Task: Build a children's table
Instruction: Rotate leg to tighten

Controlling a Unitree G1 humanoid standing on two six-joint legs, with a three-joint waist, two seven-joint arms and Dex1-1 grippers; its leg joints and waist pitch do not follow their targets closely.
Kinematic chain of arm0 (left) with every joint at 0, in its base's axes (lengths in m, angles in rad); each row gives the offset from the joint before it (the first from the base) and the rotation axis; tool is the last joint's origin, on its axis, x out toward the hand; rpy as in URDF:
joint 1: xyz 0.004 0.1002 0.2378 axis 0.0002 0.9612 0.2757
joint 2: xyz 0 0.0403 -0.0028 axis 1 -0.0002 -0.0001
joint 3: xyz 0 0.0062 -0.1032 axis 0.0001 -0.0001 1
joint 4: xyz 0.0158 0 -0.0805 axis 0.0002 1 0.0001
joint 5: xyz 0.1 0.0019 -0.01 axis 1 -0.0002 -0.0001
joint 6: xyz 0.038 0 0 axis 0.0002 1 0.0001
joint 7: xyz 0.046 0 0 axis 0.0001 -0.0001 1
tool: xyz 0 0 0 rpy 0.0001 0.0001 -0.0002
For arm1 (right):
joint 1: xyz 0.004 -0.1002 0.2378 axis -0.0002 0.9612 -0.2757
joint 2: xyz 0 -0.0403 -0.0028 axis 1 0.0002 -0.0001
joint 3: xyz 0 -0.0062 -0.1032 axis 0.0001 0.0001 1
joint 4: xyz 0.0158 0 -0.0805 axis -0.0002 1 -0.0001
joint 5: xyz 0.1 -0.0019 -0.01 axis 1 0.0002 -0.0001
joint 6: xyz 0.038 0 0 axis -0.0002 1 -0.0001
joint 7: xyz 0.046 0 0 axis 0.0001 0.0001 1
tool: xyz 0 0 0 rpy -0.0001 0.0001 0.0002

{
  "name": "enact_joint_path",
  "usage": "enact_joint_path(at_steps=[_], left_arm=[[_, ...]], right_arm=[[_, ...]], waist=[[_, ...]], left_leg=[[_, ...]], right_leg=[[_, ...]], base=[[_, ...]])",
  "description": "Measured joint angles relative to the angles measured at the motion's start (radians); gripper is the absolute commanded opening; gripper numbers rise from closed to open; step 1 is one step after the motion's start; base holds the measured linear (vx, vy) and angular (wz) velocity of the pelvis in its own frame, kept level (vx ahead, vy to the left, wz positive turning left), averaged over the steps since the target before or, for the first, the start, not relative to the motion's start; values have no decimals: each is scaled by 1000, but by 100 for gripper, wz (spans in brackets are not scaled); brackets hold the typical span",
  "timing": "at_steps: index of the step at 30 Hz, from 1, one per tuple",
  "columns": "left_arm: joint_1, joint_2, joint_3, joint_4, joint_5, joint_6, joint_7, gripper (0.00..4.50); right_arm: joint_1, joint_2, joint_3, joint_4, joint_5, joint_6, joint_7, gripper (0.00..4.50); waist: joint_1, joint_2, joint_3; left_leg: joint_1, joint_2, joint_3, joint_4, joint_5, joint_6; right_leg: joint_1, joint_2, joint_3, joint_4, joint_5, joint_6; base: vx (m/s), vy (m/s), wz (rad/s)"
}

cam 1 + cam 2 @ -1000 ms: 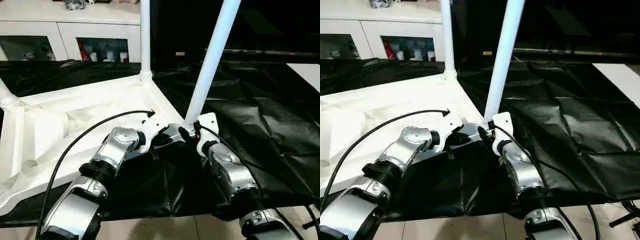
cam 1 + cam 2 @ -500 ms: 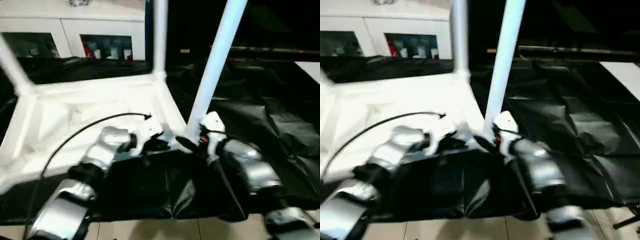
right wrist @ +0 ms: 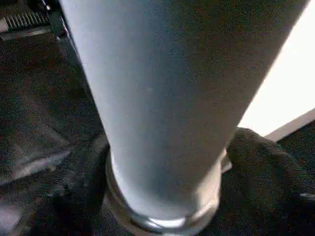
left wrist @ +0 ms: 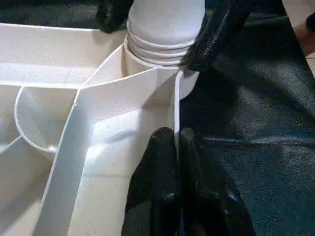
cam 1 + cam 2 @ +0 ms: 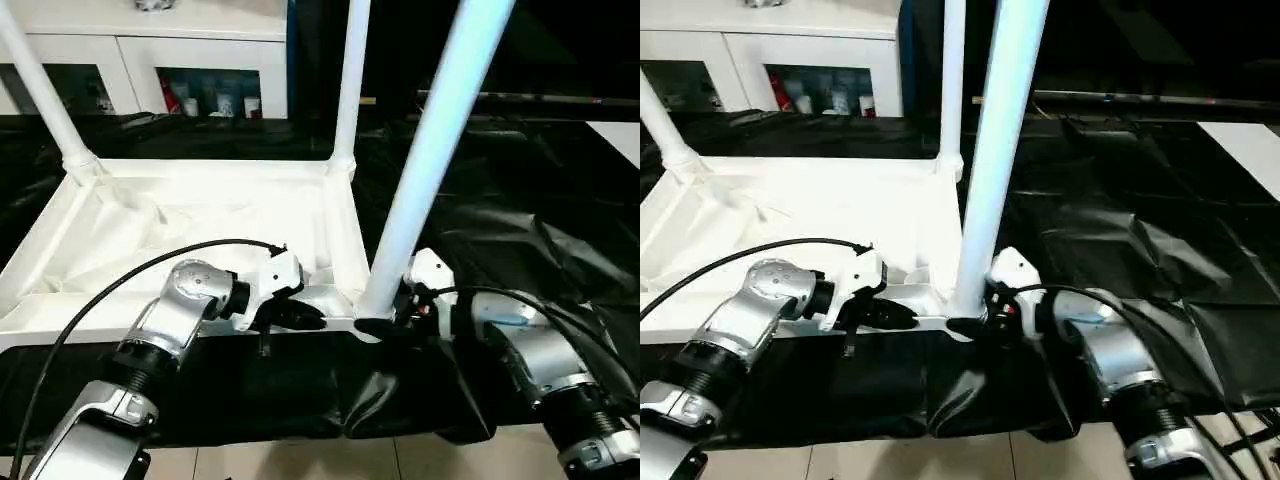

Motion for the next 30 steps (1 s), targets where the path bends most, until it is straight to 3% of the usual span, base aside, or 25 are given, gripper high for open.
enact_joint_path(at_steps=[2, 7, 15, 16, 21, 26, 30], left_arm=[[3, 1, 2, -7, 0, 9, 0, 0], [6, 2, 2, -14, 0, 15, 0, 0], [7, 2, 6, -17, 2, 28, 22, 0], [-11, -20, 15, 21, 20, 19, 84, 0], [-81, -122, 22, 130, 70, 27, 287, 0], [-137, -209, 23, 221, 94, 42, 430, 0], [-147, -229, 23, 239, 102, 47, 450, 0]], right_arm=[[0, 3, -1, 1, 2, 0, 0, 313], [0, 4, 0, 1, 2, 0, 8, 283], [3, 32, -7, 13, 1, -5, -34, 272], [-2, 81, -48, 62, 1, -12, -129, 272], [-40, 210, -138, 162, -22, -18, -465, 272], [-74, 292, -169, 197, -66, 3, -697, 272], [-86, 306, -171, 217, -86, -7, -745, 272]], waist=[[-1, 0, 0], [-2, 0, 0], [-6, -1, 1], [-7, -3, 0], [-18, -3, 0], [-11, 1, -2], [-8, 3, -4]], left_leg=[[0, 0, 0, 0, 0, 0], [0, 0, 0, 0, 0, 0], [0, 0, 0, 0, 0, 0], [1, 0, 0, 1, 0, 0], [5, -1, 0, 5, 0, -1], [7, -2, 1, 5, 0, 0], [6, -2, 1, 4, 0, 0]], right_leg=[[0, 0, 0, 0, 0, 0], [0, 0, 0, 0, 0, 0], [1, 0, 0, 0, 0, 0], [2, 0, 1, 1, 1, -1], [4, -3, 2, 1, 2, 0], [6, -5, 2, 0, 1, 2], [7, -6, 1, 0, 2, 1]], base=[[0, 0, 0], [0, 0, 0], [0, 0, 0], [0, 0, 0], [0, 0, 0], [0, 0, 0], [0, 0, 0]])
